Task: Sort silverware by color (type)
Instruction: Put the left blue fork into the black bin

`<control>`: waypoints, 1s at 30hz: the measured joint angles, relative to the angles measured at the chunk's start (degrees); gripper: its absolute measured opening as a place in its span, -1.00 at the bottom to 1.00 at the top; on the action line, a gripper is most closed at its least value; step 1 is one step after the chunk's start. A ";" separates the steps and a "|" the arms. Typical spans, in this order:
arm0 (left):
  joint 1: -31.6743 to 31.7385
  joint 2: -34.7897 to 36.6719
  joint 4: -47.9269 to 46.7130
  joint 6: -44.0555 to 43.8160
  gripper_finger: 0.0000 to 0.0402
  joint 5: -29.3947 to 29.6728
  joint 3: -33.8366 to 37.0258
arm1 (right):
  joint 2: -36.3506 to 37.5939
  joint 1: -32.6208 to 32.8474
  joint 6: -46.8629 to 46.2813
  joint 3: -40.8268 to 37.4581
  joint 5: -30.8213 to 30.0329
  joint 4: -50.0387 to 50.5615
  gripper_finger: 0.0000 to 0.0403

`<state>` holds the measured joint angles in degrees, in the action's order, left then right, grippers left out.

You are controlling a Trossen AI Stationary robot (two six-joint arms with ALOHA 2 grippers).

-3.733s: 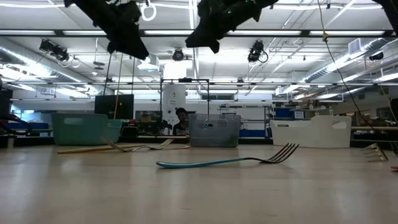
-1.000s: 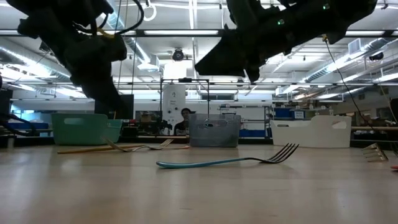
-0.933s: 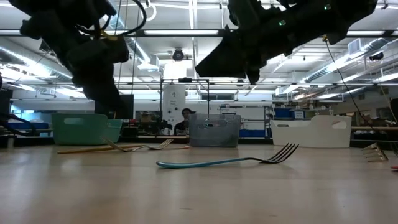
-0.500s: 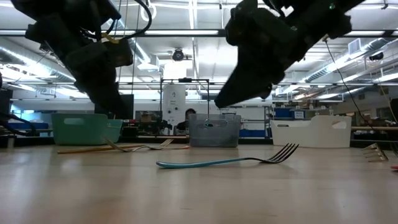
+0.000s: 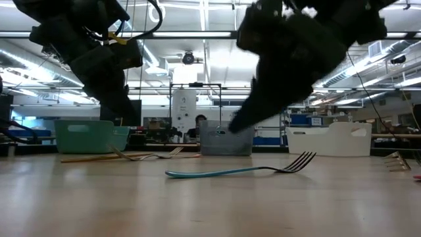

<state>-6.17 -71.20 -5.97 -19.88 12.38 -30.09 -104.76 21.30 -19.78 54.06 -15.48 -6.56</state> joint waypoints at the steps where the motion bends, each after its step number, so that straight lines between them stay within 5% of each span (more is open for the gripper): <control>1: 0.00 0.06 -0.15 -0.02 -0.35 0.00 0.00 | -0.98 0.12 -0.09 0.00 0.42 -0.07 -0.44; 16: -0.44 0.11 -1.42 -0.47 -0.35 -0.17 0.02 | -5.66 1.61 -1.47 -3.00 3.18 -5.53 -0.12; 22: -0.40 0.11 -1.36 -0.18 -0.35 -0.20 0.02 | -5.35 2.34 0.30 -4.57 1.61 -5.31 -0.33; 30: -0.37 0.11 -1.24 1.28 -0.35 -0.20 0.02 | -5.33 2.25 0.52 -4.68 1.89 -3.68 -0.87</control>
<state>-6.55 -71.09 -7.21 -18.59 12.19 -30.06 -110.08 23.55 -19.25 49.39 -13.60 -10.25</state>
